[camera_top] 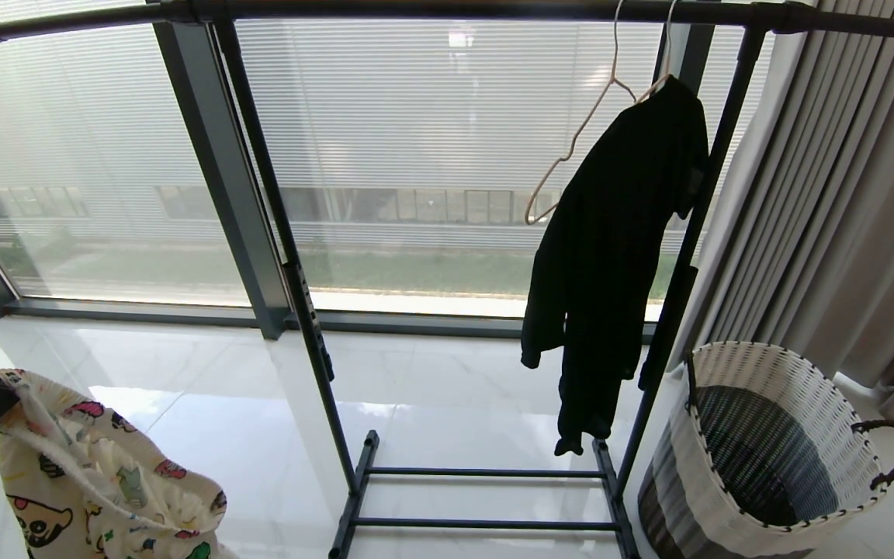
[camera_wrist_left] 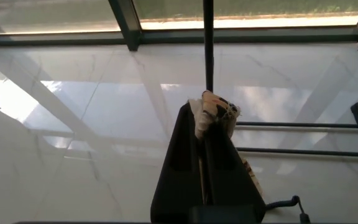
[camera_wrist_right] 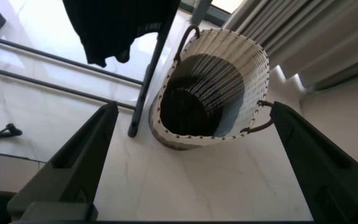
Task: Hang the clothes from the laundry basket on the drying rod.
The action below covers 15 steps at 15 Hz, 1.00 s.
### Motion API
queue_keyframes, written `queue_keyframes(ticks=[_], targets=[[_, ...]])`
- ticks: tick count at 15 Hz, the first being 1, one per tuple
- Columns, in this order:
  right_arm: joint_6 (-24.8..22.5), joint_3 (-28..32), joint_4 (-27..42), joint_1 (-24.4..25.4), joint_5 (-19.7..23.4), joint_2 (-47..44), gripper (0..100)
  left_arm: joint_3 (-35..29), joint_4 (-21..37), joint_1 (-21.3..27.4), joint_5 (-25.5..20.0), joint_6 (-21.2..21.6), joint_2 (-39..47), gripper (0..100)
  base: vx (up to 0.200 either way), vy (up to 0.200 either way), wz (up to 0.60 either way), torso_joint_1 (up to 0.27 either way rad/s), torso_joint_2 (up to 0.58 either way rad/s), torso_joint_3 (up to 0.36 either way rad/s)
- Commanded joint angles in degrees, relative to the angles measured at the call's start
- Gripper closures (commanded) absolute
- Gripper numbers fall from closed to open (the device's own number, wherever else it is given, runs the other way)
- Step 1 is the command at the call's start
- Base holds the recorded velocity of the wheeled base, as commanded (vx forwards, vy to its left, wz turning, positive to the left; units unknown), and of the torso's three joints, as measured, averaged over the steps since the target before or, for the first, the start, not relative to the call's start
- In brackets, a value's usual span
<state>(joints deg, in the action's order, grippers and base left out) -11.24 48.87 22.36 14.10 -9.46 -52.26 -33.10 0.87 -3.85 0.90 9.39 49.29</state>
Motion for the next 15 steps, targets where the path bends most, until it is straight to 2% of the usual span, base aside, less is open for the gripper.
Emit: queue_keyframes(ticks=[1, 5, 15], targets=[[0.0, 0.1, -0.5, 0.0, 0.1, -1.1, 0, 0.8, -0.9, 0.0, 0.3, 0.0, 0.5, 100, 0.000, 0.000, 0.00, 0.168, -0.44, -0.276], [0.0, 0.3, -3.7, 0.0, 0.1, -2.8, 0, 1.1, -1.3, 0.0, 0.4, 0.0, 0.5, 100, 0.000, 0.000, 0.00, 0.184, -0.46, -0.281], [0.1, 0.0, -5.1, 0.0, 0.1, -4.1, 0, 1.6, -1.3, 0.0, 0.4, 2.7, 1.2, 100, 0.000, 0.000, 0.00, 0.220, -0.50, -0.280]])
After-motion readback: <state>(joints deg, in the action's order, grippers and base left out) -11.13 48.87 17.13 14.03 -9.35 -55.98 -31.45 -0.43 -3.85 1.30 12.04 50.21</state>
